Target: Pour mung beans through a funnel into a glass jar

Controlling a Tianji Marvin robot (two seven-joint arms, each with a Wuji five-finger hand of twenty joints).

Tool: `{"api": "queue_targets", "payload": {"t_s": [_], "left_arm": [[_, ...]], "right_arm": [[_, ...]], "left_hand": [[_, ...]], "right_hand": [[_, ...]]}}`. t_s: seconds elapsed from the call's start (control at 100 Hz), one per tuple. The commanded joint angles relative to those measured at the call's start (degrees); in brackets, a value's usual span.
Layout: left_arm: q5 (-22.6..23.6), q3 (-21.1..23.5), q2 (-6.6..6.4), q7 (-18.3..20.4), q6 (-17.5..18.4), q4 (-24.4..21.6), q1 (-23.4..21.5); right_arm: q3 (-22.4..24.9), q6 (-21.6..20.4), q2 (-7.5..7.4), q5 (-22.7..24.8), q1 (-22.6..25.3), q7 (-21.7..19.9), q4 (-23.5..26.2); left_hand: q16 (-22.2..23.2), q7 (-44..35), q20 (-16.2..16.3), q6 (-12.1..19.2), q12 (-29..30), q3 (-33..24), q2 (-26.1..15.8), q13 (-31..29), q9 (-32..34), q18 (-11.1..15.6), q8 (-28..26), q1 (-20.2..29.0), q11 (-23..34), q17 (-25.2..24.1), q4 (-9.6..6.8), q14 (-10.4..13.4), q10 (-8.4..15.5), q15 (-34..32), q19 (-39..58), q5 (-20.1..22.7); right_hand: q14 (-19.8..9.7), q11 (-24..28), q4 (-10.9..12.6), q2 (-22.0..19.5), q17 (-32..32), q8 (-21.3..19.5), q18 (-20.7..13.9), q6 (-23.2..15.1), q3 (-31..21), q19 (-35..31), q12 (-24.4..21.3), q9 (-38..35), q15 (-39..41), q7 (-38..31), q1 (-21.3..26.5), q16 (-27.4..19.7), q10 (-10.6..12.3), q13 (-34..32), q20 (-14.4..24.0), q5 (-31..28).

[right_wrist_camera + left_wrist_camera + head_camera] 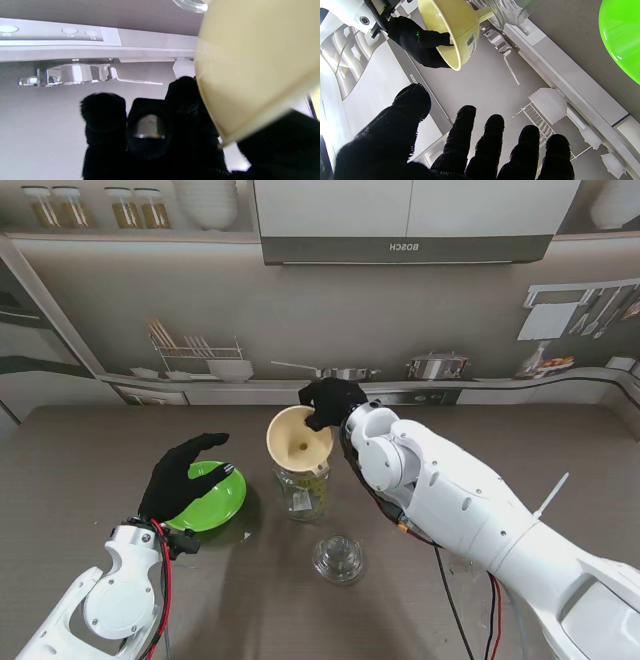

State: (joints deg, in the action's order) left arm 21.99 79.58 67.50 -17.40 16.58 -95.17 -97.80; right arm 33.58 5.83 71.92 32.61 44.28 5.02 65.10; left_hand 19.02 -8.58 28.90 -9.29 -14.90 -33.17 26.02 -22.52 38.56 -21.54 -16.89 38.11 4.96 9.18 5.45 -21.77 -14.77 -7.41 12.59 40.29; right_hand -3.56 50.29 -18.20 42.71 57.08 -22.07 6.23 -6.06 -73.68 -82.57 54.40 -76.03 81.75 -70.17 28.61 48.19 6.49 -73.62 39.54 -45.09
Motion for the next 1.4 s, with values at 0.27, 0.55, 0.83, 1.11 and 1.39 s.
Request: {"api": "queue_targets", "payload": {"t_s": [0.27,0.55,0.83,1.11,1.39], "left_arm": [[-0.4,0.1,0.28,0.9,-0.2,-0.8,-0.1],[-0.4,-0.1,0.24,1.1,-0.2,-0.4,0.2],[-0.3,-0.5,0.21,1.3,-0.5,-0.1,0.4],[-0.4,-0.7,0.18,1.4,-0.8,-0.1,0.5],[-0.6,-1.0,0.16,1.7,-1.2,0.1,0.7]], "right_arm": [[9.7,2.8,-3.37,3.3,7.9,-0.1,9.6],[18.2,4.0,-6.06,8.3,13.9,-1.7,13.6],[22.6,0.7,-8.22,13.7,17.2,-3.6,11.6],[21.2,-3.8,-9.28,18.1,16.6,-0.7,3.6],[15.7,-3.9,-8.67,17.0,13.5,3.7,-4.9]], "left_hand": [[-0.5,-0.1,-0.4,0.9,0.1,1.3,-2.5,-0.9,1.3,2.0,-0.2,1.0,0.0,-0.4,-1.97,1.0,0.8,0.5,-1.9,0.4],[-0.5,-0.1,-0.3,1.0,0.1,1.3,-2.5,-0.9,1.3,2.0,-0.2,1.0,0.1,-0.4,-1.98,1.0,0.8,0.5,-1.9,0.5],[-0.5,-0.1,-0.3,1.0,0.1,1.3,-2.5,-0.9,1.3,2.1,-0.2,1.1,0.0,-0.4,-2.00,1.1,0.8,0.5,-1.9,0.5],[-0.5,0.0,-0.4,0.9,0.1,1.4,-2.6,-0.9,1.3,2.1,-0.2,1.1,0.0,-0.5,-2.01,1.0,0.8,0.6,-2.0,0.4],[-0.5,0.0,-0.3,0.9,0.1,1.4,-2.6,-0.9,1.3,2.2,-0.2,1.1,0.0,-0.6,-2.02,1.0,0.7,0.6,-2.0,0.2]], "right_hand": [[-3.4,1.7,-1.1,-2.0,1.4,-2.4,-1.1,-0.3,-4.4,-2.4,1.3,-3.4,2.2,-3.5,3.4,0.9,-0.5,-2.1,2.4,1.4],[-2.5,1.7,-0.9,-2.6,0.5,-2.6,-0.3,0.3,-3.6,-1.8,1.4,-2.6,1.1,-3.5,4.0,0.4,-1.0,-2.0,2.9,2.0],[-1.8,1.9,-0.8,-4.3,-1.6,-3.0,0.1,-0.9,-1.7,0.0,1.0,-0.9,-1.7,-3.3,4.1,-1.1,-0.7,-2.1,3.2,3.1],[-1.1,1.8,-0.8,-5.6,-3.9,-3.3,0.1,-3.0,-0.6,1.7,-0.6,0.9,-6.5,-3.5,3.2,-3.3,0.8,-2.0,3.1,4.3],[-0.5,1.3,-0.8,-6.0,-4.8,-2.9,0.5,-3.6,-0.1,2.9,-2.5,1.9,-9.9,-3.7,3.1,-4.5,1.0,-2.0,2.8,5.0]]}}
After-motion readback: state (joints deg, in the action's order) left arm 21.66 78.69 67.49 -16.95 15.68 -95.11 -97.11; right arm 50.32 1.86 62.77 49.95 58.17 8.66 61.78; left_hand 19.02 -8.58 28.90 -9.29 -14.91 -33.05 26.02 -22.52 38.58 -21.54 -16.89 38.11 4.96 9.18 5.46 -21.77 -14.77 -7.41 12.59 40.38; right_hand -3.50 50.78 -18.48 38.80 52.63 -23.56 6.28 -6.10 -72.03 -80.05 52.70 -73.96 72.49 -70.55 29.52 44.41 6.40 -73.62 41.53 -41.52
